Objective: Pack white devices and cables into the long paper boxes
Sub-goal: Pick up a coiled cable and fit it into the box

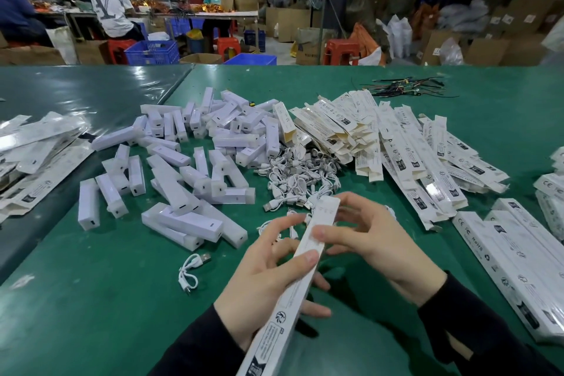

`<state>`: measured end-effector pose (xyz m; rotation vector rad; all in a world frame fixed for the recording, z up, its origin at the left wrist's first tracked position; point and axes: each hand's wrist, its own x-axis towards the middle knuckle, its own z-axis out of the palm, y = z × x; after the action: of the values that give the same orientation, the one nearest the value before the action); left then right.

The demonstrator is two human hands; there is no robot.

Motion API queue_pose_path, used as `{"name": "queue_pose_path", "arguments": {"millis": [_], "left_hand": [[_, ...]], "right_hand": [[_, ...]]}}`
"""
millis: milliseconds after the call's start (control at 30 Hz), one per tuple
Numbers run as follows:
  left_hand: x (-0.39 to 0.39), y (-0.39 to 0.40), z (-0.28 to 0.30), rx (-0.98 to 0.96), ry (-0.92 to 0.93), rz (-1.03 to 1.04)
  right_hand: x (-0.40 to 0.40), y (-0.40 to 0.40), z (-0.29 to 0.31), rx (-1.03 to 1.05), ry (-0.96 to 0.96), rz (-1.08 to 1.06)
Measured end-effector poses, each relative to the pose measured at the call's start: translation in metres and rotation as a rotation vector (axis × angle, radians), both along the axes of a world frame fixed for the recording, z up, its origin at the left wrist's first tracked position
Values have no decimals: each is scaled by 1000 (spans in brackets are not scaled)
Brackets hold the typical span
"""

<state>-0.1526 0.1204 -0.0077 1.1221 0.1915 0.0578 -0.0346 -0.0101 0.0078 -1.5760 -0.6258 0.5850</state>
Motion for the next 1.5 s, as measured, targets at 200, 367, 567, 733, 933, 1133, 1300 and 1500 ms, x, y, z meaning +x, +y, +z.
{"name": "queue_pose_path", "arguments": {"millis": [200,367,567,733,933,1133,1300,1500], "left_hand": [[-1,0,-2,-15,8,16],[-1,2,-3,93,4,48],[0,0,-5,170,-15,122],[0,-1,-2,87,-30,119],[-2,4,4,-64,-153,-32],[0,-1,0,153,-205,75],[0,-1,-5,279,-138,79],[4,0,-15,336,-117,70]], "right_hand": [[-4,4,-6,40,48,-33],[-8,7,-8,117,153,-38],[-13,9,-8,173,306,-51],[-9,9,-4,279,412,-31],[-11,11,2,411,507,111],[-7,14,-4,340,556,42],[1,7,-2,218,543,39],[-3,5,-4,39,408,96]]}}
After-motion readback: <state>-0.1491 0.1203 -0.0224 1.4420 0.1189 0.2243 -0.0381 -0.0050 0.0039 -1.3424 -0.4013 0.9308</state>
